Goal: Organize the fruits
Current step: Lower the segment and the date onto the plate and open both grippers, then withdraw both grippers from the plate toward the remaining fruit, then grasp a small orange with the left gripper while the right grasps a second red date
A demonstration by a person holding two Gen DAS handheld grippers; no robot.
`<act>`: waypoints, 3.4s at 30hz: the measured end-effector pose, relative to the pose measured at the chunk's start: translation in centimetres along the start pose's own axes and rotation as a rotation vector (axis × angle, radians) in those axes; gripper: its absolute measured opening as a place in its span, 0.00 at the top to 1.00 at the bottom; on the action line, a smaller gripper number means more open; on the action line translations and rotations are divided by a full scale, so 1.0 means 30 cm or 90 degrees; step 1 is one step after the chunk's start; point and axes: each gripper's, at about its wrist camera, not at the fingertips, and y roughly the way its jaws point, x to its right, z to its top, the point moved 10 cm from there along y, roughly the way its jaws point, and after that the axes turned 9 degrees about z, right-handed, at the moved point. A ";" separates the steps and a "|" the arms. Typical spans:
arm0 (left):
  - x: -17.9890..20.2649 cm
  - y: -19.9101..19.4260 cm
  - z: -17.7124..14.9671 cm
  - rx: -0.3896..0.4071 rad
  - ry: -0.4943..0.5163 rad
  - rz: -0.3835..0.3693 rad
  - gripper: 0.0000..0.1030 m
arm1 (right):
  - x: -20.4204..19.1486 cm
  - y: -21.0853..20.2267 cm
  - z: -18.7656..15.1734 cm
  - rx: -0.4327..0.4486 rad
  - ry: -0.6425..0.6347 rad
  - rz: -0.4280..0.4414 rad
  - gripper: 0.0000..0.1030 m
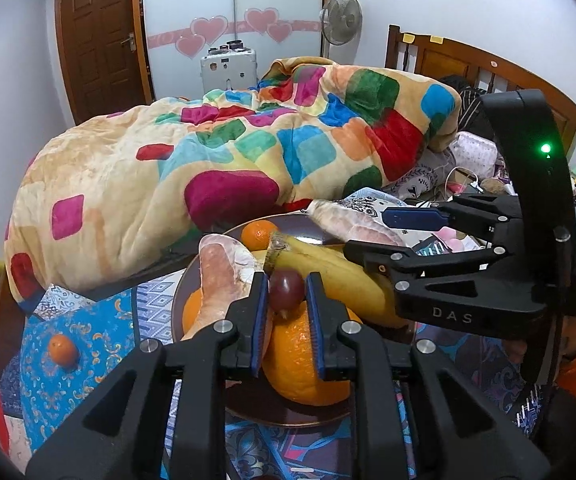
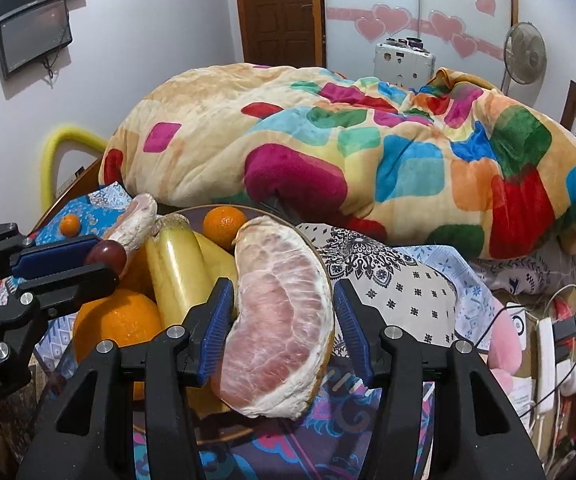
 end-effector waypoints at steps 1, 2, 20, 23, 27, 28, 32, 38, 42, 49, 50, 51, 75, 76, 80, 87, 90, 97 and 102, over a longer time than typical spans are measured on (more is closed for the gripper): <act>0.002 -0.002 0.000 0.000 0.001 0.000 0.78 | 0.000 -0.001 -0.002 0.000 0.000 0.002 0.52; 0.003 -0.005 -0.001 0.001 -0.001 -0.001 0.74 | 0.000 -0.003 -0.004 0.000 0.001 0.004 0.52; -0.043 -0.125 -0.005 0.021 -0.035 -0.002 0.69 | -0.001 -0.074 -0.008 0.022 0.017 0.000 0.52; -0.080 -0.174 -0.018 0.027 -0.046 0.006 0.69 | -0.022 -0.124 -0.004 0.034 0.016 -0.002 0.52; -0.134 -0.259 -0.052 0.039 -0.059 0.024 0.59 | -0.080 -0.201 -0.002 0.054 0.001 -0.010 0.52; -0.145 -0.272 -0.060 0.039 -0.061 0.028 0.56 | -0.107 -0.225 -0.004 0.061 -0.005 -0.007 0.52; -0.197 -0.362 -0.124 0.048 -0.071 0.046 0.45 | -0.203 -0.279 -0.019 0.079 -0.026 0.000 0.51; -0.282 -0.435 -0.251 0.040 -0.092 0.069 0.36 | -0.368 -0.277 -0.093 0.069 -0.062 0.038 0.50; -0.331 -0.436 -0.352 0.016 -0.113 0.061 0.35 | -0.458 -0.200 -0.159 0.044 -0.077 0.060 0.50; -0.381 -0.373 -0.523 -0.042 -0.112 0.070 0.35 | -0.517 -0.038 -0.262 -0.014 -0.070 0.080 0.50; -0.387 -0.366 -0.538 -0.046 -0.113 0.069 0.35 | -0.521 -0.022 -0.267 -0.019 -0.070 0.081 0.50; -0.393 -0.362 -0.550 -0.049 -0.115 0.068 0.35 | -0.525 -0.015 -0.272 -0.023 -0.072 0.081 0.50; -0.538 -0.295 -0.481 -0.046 -0.163 0.088 0.35 | -0.503 -0.045 -0.227 -0.014 -0.092 0.066 0.85; -0.549 -0.285 -0.467 -0.047 -0.167 0.088 0.35 | -0.485 -0.066 -0.206 -0.001 -0.086 0.062 0.85; -0.603 -0.228 -0.406 -0.051 -0.167 0.110 0.35 | -0.425 -0.122 -0.139 0.032 -0.081 0.039 0.85; -0.669 -0.049 -0.319 -0.088 -0.134 0.126 0.36 | -0.309 -0.138 -0.063 0.064 -0.061 0.008 0.85; -0.681 0.025 -0.304 -0.103 -0.119 0.134 0.37 | -0.263 -0.138 -0.062 0.068 -0.056 -0.003 0.85; -0.718 0.156 -0.302 -0.145 -0.146 0.140 0.42 | -0.177 -0.145 -0.081 0.065 -0.057 -0.023 0.85; -0.735 0.210 -0.324 -0.169 -0.168 0.141 0.68 | -0.163 -0.137 -0.090 0.065 -0.057 -0.017 0.85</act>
